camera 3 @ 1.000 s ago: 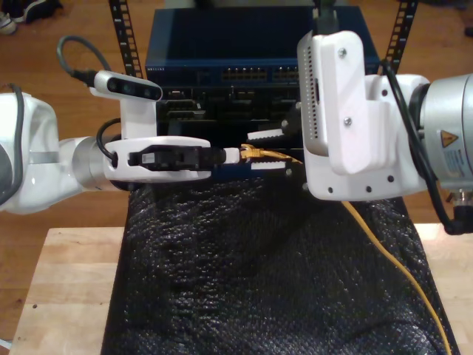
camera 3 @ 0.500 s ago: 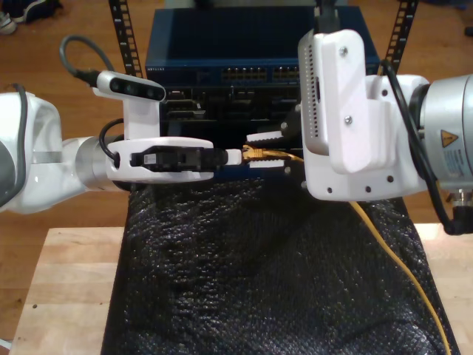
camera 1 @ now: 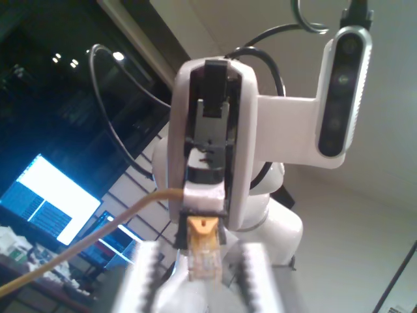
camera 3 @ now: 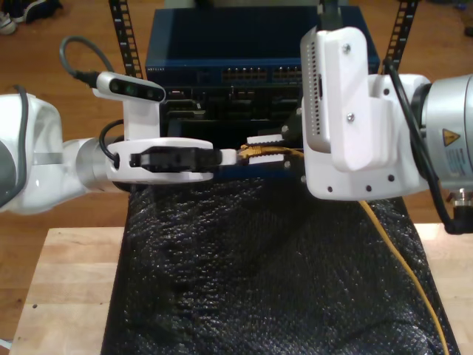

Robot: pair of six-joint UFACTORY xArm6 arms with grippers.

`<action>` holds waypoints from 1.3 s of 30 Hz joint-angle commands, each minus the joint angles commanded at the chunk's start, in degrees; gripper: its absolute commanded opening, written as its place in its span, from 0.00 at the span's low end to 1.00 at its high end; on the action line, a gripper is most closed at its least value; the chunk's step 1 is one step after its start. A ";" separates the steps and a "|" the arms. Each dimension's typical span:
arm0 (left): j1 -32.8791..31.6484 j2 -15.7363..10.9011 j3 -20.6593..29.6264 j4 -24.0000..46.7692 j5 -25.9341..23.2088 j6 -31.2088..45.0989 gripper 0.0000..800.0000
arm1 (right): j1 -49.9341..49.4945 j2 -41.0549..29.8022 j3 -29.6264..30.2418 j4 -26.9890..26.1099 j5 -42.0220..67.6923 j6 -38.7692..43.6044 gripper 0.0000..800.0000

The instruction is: Grab the cable and plug it in

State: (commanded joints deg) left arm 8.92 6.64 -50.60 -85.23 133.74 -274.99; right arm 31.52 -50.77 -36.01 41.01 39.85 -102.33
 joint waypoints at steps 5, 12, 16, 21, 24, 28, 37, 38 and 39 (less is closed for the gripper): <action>0.09 0.00 -0.09 -2.55 -0.18 0.26 0.99 | 0.09 0.53 -0.26 0.53 0.00 1.05 0.00; 0.79 -0.09 -0.79 -3.87 -0.97 0.18 1.00 | -0.26 3.69 -1.85 1.05 0.35 2.55 0.00; 3.34 -0.26 -1.41 -3.96 -4.40 0.26 1.00 | -0.44 4.48 -2.90 1.05 0.53 3.43 0.00; 6.86 -0.26 -3.78 -3.78 -8.35 0.26 1.00 | -2.37 5.54 -4.04 0.70 2.20 6.07 0.00; 8.18 -0.26 -4.92 -3.16 -9.85 0.26 1.00 | -5.54 6.42 -4.31 0.70 5.27 6.42 0.00; 10.20 -0.26 -6.77 -1.14 -12.48 0.26 1.00 | -12.84 8.44 -4.48 0.70 12.75 8.00 0.00; 13.27 -0.79 -14.24 9.05 -18.37 0.35 1.00 | -29.36 13.27 -5.98 0.09 23.91 9.23 0.00; 13.80 -0.97 -15.30 10.55 -18.99 0.44 1.00 | -29.98 13.89 -6.15 -0.35 24.62 9.32 0.00; 14.07 -1.23 -16.26 11.78 -19.52 0.62 1.00 | -30.33 14.51 -6.42 -1.05 25.41 9.32 0.00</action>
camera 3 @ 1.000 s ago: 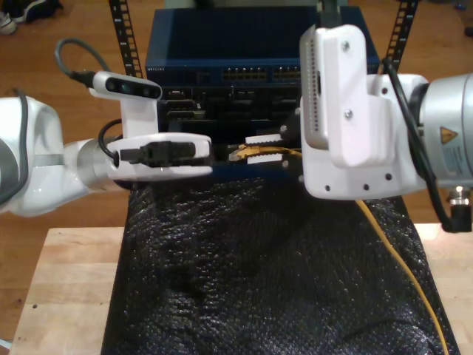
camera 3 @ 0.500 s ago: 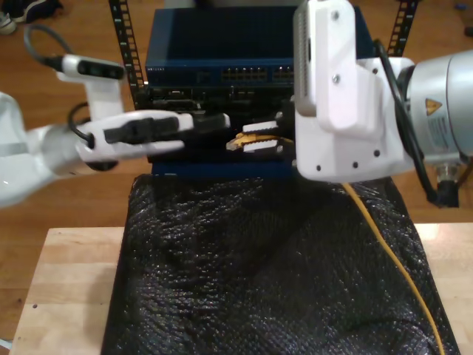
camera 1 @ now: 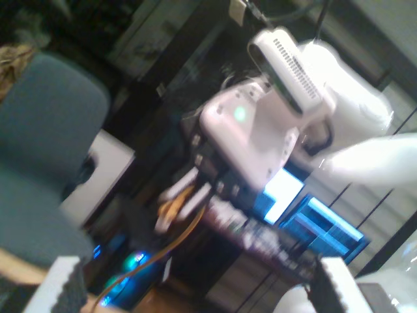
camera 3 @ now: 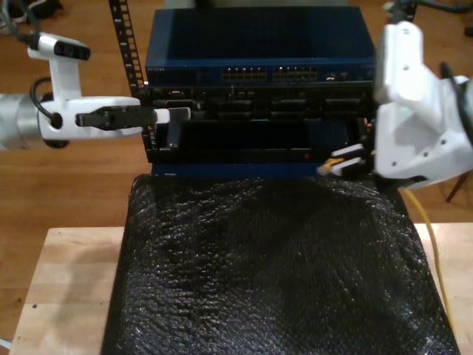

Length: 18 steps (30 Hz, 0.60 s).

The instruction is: Grab the cable and plug it in

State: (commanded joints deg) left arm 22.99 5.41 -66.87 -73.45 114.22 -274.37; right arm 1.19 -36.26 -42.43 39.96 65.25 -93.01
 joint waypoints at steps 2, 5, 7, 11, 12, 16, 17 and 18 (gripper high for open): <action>0.09 -0.79 -1.76 3.43 -0.79 0.70 1.00 | -0.88 1.41 -0.79 -1.67 1.41 0.44 0.00; 0.26 -1.76 -4.13 9.58 -2.64 2.46 1.00 | -1.85 2.64 -1.23 -4.48 2.02 2.64 0.00; 0.97 -2.11 -4.84 13.10 -3.96 3.78 1.00 | -1.93 2.81 -1.41 -6.77 2.02 3.69 0.00; 1.85 -2.73 -5.27 19.25 -5.01 6.51 1.00 | -2.20 5.10 -2.37 -10.55 2.37 5.80 0.00; 1.93 -2.90 -5.27 20.75 -5.01 7.12 1.00 | -2.20 5.54 -2.73 -11.60 2.81 6.33 0.00; 3.34 -4.13 -6.15 27.69 -5.36 10.02 1.00 | -2.11 7.38 -3.60 -15.91 3.69 9.23 0.00; 3.78 -4.40 -6.51 29.71 -5.63 10.99 1.00 | -2.11 7.74 -3.69 -16.79 3.69 9.58 0.00; 4.13 -4.84 -6.86 31.82 -5.80 12.13 1.00 | -2.11 8.00 -3.69 -17.67 3.78 9.76 0.00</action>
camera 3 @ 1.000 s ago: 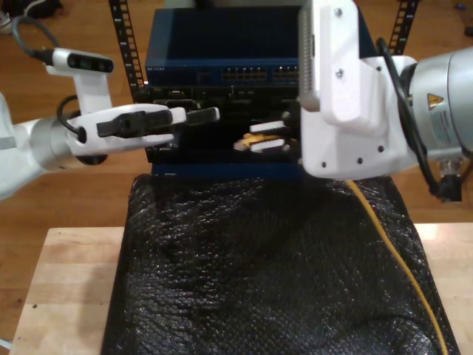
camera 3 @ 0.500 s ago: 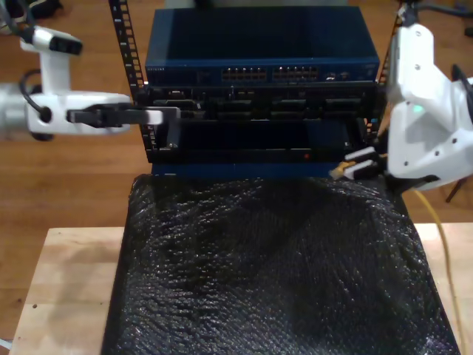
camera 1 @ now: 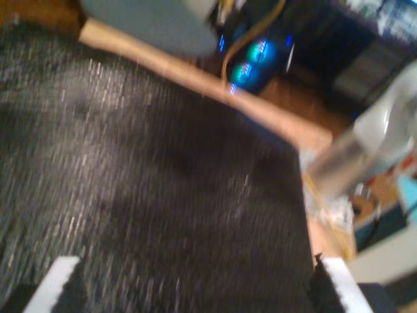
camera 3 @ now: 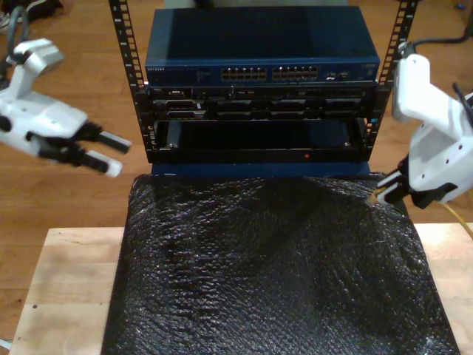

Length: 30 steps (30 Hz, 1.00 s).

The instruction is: Grab the cable and plug it in

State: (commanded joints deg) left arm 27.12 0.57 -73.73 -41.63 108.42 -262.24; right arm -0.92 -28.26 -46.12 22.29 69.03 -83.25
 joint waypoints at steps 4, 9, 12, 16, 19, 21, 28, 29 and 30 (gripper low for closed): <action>0.44 -2.20 -0.44 6.07 -0.09 5.36 1.00 | 0.00 0.97 0.09 -2.29 0.00 0.26 0.00; 4.92 -3.34 -0.35 12.04 -0.09 12.66 1.00 | 0.00 2.02 0.62 -5.10 0.09 0.35 0.00; 7.65 -3.69 -0.26 13.80 0.35 17.76 1.00 | 0.00 2.37 0.88 -5.63 0.09 0.35 0.00; 12.66 -4.13 -0.18 15.65 0.62 24.18 1.00 | 0.00 3.16 1.14 -6.42 0.70 0.35 0.00; 16.62 -4.84 0.18 18.46 2.02 30.07 1.00 | 0.00 3.87 1.23 -6.51 0.70 0.35 0.00; 18.55 -5.63 0.53 20.40 3.78 34.37 1.00 | 0.00 4.22 1.14 -6.51 0.79 0.44 0.00; 26.46 -7.82 6.24 27.16 5.19 46.68 1.00 | 0.09 5.01 1.05 -6.42 0.70 1.76 0.00; 27.34 -8.18 7.38 28.22 5.10 48.18 1.00 | 0.18 5.10 1.05 -6.42 0.62 2.46 0.00; 28.22 -8.62 8.53 29.10 5.01 49.58 1.00 | 0.18 5.10 1.05 -6.42 0.62 2.99 0.00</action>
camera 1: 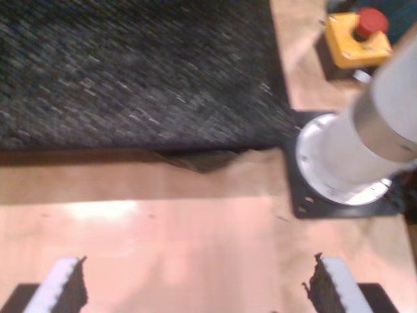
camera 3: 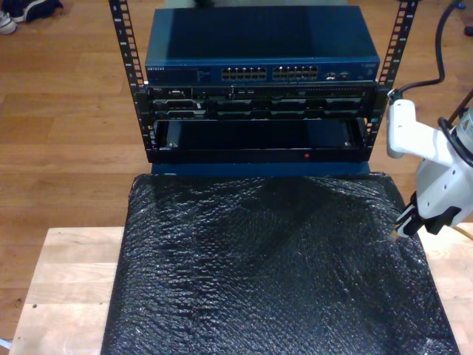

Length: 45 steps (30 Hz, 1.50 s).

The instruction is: Grab the cable and plug it in

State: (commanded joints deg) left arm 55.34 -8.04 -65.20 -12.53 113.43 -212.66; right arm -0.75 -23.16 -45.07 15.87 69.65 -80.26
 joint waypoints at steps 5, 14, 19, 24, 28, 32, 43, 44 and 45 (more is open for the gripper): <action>4.40 -1.14 4.40 1.49 -0.35 5.01 1.00 | 0.53 0.09 0.00 -0.18 0.00 0.18 0.00; 9.32 -5.89 17.58 9.67 -1.67 15.82 1.00 | 0.62 0.09 0.44 -0.35 0.09 0.18 0.00; 9.41 -11.34 27.60 13.01 -8.53 17.49 1.00 | 0.62 0.00 1.05 -0.35 0.09 0.09 0.00; 10.73 -13.19 33.32 14.42 -13.10 18.29 1.00 | 0.53 -0.18 1.58 -0.35 0.09 0.09 0.00; 13.19 -13.27 36.22 15.65 -16.79 19.16 1.00 | 0.53 -0.26 1.93 -0.35 0.09 0.09 0.00; 13.80 -15.38 39.38 17.49 -20.66 19.34 1.00 | 0.53 -0.35 1.93 -0.35 0.09 0.09 0.00; 14.07 -21.10 46.42 18.20 -27.16 20.22 1.00 | 0.88 -0.35 1.93 -0.35 0.09 0.09 0.00; 14.07 -21.10 47.30 18.20 -27.52 20.22 1.00 | 0.88 -0.35 1.93 -0.35 0.09 0.09 0.00; 14.07 -21.10 47.82 18.20 -27.96 20.22 1.00 | 0.88 -0.35 1.93 -0.35 0.18 0.09 0.00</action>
State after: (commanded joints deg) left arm 69.41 -29.14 -17.37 5.67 85.47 -192.44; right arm 0.13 -23.52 -43.13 15.52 69.82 -80.18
